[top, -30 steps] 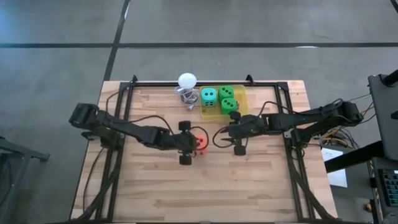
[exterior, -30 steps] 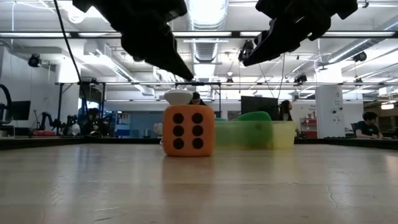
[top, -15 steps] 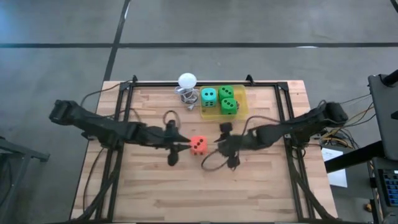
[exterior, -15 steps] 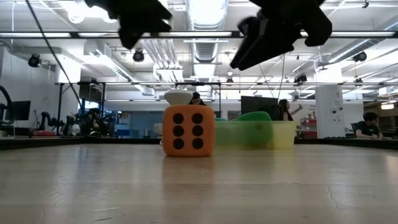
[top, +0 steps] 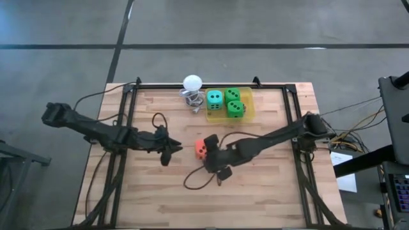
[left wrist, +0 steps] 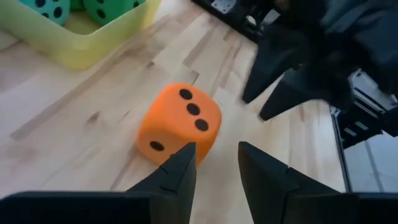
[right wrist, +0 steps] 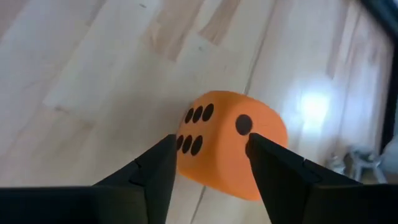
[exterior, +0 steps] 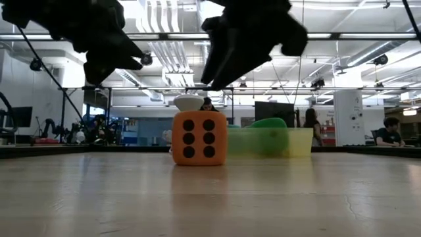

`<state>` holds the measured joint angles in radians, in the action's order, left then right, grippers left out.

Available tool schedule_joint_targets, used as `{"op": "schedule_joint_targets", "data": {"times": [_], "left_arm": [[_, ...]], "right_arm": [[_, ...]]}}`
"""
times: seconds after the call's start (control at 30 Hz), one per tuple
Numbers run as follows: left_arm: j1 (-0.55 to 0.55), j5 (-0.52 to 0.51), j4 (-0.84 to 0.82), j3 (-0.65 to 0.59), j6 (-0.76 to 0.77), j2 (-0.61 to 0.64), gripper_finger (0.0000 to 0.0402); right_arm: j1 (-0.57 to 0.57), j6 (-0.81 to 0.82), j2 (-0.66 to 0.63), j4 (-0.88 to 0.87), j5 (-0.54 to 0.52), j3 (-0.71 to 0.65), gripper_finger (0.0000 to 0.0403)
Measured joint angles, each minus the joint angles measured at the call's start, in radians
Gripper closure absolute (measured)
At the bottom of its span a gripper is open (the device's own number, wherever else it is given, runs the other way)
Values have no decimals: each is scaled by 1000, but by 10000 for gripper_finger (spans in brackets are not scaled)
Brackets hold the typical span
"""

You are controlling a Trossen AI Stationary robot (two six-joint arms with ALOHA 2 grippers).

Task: Pick & Place Dice
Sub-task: Put the large orange dice into the yellow bin

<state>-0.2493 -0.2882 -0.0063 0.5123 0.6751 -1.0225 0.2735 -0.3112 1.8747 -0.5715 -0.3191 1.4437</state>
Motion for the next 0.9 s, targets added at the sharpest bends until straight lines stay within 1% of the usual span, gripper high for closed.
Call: {"op": "schedule_joint_targets", "data": {"times": [0.07,0.23,0.4,0.53,0.7,0.83,0.9], "left_arm": [[-1,1,8,-5,-16,17,277],[0,0,-19,-12,-88,82,277],[0,0,-79,-12,-122,155,277],[0,0,-138,-12,-127,216,277],[-1,0,-228,-12,-128,286,277],[0,1,-251,-12,-126,316,277],[0,1,-250,-12,-126,322,277]], "right_arm": [[-2,53,50,-55,-6,64,201],[-2,153,164,-202,-99,212,192],[1,229,244,-265,-101,309,191],[4,245,285,-267,-113,340,191],[2,223,332,-269,-205,337,191],[1,191,385,-270,-265,342,192],[1,172,415,-270,-272,343,194]]}}
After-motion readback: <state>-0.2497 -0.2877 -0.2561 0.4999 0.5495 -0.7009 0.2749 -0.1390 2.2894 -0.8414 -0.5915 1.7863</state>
